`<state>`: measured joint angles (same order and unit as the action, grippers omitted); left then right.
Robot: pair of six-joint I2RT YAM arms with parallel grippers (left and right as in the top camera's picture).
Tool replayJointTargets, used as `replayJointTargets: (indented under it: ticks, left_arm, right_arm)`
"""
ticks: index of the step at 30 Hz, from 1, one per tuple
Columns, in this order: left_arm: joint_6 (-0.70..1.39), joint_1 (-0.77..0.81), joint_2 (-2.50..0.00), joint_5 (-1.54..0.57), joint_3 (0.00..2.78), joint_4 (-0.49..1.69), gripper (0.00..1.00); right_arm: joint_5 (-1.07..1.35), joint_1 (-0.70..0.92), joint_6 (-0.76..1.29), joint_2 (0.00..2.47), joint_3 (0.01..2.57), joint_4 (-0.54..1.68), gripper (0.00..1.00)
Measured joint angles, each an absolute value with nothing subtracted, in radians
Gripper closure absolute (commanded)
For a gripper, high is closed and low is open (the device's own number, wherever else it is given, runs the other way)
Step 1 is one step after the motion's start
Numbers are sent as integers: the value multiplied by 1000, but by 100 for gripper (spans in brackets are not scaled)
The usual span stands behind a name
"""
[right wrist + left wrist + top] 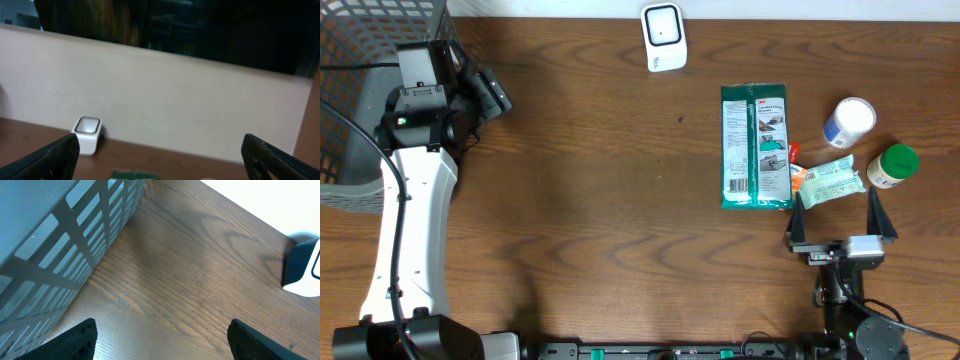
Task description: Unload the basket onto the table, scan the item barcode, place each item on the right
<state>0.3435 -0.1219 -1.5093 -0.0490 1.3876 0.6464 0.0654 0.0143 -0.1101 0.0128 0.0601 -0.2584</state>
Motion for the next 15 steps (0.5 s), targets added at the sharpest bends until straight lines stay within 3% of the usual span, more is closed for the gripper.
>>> replayJointTargets:
  ticks: [5, 15]
  left_arm:
    - [344, -122, -1509, -49, 1388, 646, 16]
    - [344, -122, -1509, -49, 1388, 646, 16]
  right_arm:
    - [51, 15, -86, 12, 20, -231, 1]
    - [47, 14, -57, 11, 7, 65, 1]
